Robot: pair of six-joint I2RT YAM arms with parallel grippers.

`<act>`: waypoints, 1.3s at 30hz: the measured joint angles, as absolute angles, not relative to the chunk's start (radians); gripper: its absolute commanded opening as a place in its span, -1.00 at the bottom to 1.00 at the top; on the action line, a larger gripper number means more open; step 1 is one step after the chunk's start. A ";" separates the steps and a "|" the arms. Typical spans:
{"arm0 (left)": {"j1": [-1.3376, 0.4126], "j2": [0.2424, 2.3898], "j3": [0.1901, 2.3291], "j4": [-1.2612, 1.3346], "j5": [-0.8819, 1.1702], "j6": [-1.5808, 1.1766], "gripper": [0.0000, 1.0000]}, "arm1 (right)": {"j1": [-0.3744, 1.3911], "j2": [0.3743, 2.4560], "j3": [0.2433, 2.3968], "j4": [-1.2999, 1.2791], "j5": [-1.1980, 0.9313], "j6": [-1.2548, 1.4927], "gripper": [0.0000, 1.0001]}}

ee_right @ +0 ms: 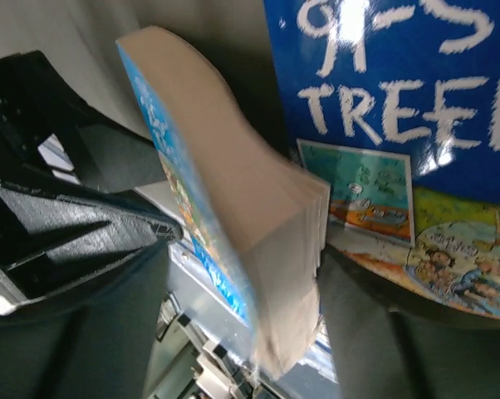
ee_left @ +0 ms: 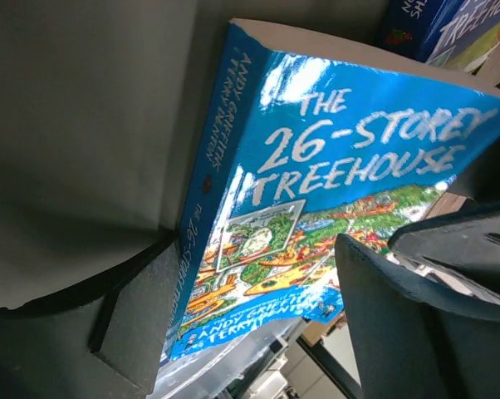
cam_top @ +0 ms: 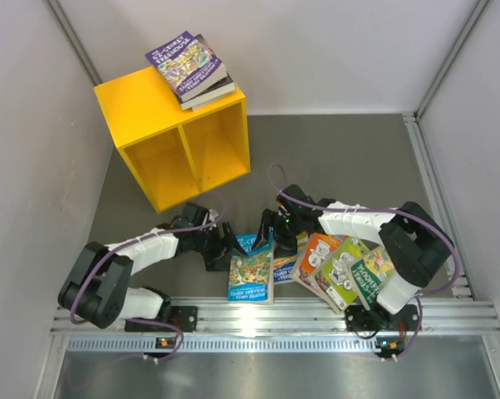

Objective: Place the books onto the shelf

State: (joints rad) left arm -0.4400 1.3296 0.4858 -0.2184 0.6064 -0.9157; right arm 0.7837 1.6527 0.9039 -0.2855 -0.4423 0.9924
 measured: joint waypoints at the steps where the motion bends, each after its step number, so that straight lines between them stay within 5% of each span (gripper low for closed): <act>1: -0.440 1.335 0.483 -0.209 0.612 -0.917 0.56 | 0.784 1.659 0.904 -0.280 -0.445 0.992 0.16; 10: -0.439 1.373 0.476 -0.145 0.661 -0.926 0.54 | 0.789 1.671 0.875 -0.224 -0.405 0.968 -1.00; 17: -0.439 1.336 0.524 -0.165 0.666 -0.911 0.92 | 0.790 1.609 0.899 -0.273 -0.392 0.931 -1.00; 27: -0.382 1.205 0.607 -0.152 0.718 -0.909 0.94 | 0.717 1.351 0.893 -0.261 -0.490 0.943 -1.00; 39: -0.361 1.127 0.630 0.076 0.824 -1.097 0.77 | 0.405 1.087 0.751 -0.075 -0.722 1.093 -1.00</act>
